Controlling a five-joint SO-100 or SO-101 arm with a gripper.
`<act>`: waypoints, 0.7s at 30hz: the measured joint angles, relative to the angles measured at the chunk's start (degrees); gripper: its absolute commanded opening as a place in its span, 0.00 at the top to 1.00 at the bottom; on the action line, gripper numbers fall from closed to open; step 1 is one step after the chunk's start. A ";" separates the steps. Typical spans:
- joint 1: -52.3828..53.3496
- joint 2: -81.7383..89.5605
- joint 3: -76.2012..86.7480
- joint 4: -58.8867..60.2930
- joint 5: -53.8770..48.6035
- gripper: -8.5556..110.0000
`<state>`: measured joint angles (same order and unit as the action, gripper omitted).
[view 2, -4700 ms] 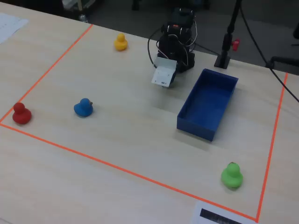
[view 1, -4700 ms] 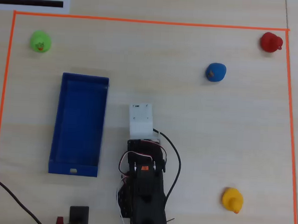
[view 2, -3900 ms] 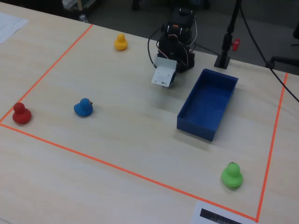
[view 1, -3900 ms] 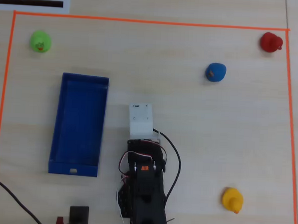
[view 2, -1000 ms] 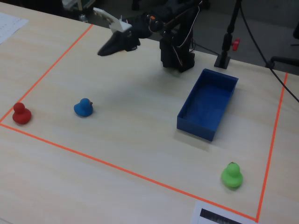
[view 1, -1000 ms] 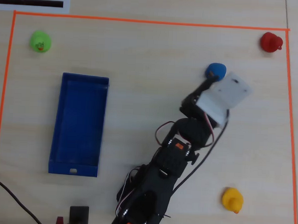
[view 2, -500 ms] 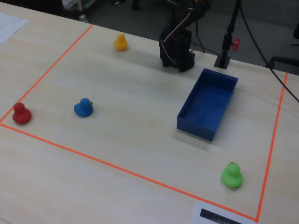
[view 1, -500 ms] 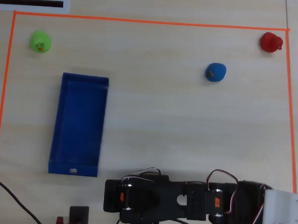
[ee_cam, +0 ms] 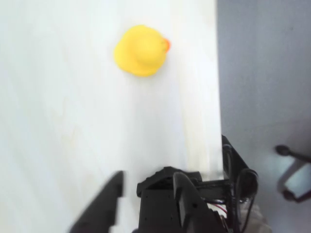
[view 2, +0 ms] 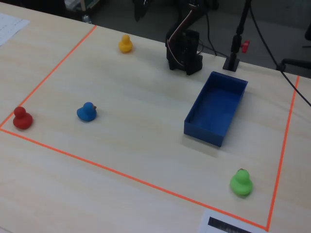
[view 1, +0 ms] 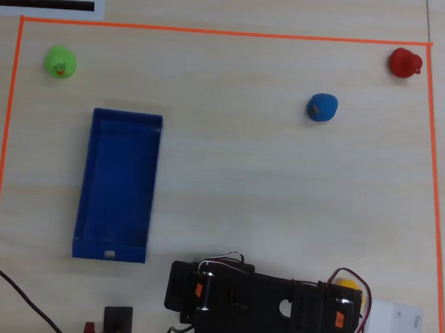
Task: Grasp yellow duck and put it into box.
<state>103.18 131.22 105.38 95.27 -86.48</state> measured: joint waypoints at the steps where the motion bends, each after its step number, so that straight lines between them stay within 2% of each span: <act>1: 1.05 -1.32 -0.70 -0.88 0.00 0.66; 4: 4.66 -5.10 -1.49 -6.42 0.00 0.60; 10: 9.23 -13.80 -1.49 -20.13 0.00 0.59; 15: 8.61 -22.50 -1.49 -23.91 0.00 0.59; 21: 3.87 -22.94 5.10 -29.27 -1.14 0.59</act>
<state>107.05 108.28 110.48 66.01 -87.63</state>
